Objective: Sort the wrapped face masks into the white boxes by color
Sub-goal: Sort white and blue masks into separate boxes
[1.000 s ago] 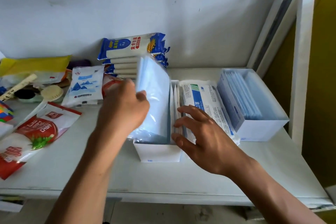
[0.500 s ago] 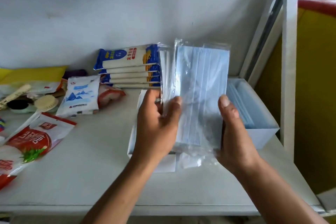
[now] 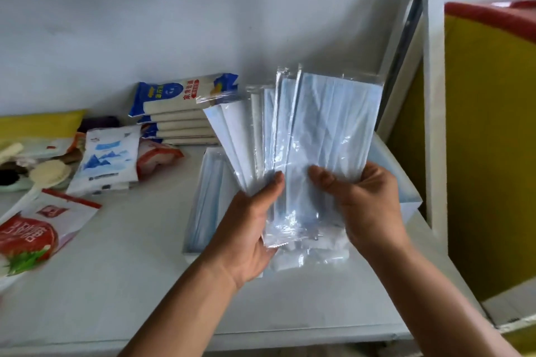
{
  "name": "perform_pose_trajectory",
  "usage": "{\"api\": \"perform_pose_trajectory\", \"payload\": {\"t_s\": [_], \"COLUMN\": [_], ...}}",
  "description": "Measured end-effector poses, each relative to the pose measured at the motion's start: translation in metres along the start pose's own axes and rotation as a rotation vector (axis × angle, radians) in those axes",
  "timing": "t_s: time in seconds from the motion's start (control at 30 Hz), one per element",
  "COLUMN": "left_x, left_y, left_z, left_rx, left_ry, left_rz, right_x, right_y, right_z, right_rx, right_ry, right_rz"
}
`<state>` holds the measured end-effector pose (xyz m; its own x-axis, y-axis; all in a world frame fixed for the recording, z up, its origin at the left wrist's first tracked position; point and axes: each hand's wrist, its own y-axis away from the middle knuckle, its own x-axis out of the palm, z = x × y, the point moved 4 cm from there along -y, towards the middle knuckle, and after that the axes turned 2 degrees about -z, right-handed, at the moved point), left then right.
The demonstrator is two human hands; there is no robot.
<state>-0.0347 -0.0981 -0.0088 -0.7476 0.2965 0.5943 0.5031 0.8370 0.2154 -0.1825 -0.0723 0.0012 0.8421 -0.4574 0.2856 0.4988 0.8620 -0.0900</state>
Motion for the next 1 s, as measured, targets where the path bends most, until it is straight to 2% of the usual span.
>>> {"api": "perform_pose_trajectory", "payload": {"t_s": [0.17,0.3,0.5,0.67,0.87,1.0], "left_x": [-0.007,-0.01,-0.011,-0.015,-0.011,-0.009], "left_y": [-0.003,-0.003,-0.004,-0.004,-0.002,0.0], "left_z": [-0.004,-0.006,-0.008,-0.012,-0.01,-0.01], "left_rx": [0.136,0.238,0.259,0.401,0.383,0.315], "left_ry": [-0.054,-0.096,-0.009,-0.026,-0.077,-0.028], "left_rz": [-0.121,-0.236,-0.236,-0.31,-0.236,-0.197], "right_x": [-0.003,-0.006,-0.008,-0.009,-0.004,-0.004], "right_y": [-0.006,-0.008,-0.008,-0.009,-0.004,-0.002], "right_z": [0.005,0.006,0.001,0.001,0.0,-0.001], "right_rx": [0.047,0.069,0.177,0.193,0.217,0.207], "right_ry": [-0.14,-0.12,-0.172,-0.172,-0.118,-0.103], "right_rz": [0.036,-0.001,-0.07,-0.111,-0.104,-0.151]}}
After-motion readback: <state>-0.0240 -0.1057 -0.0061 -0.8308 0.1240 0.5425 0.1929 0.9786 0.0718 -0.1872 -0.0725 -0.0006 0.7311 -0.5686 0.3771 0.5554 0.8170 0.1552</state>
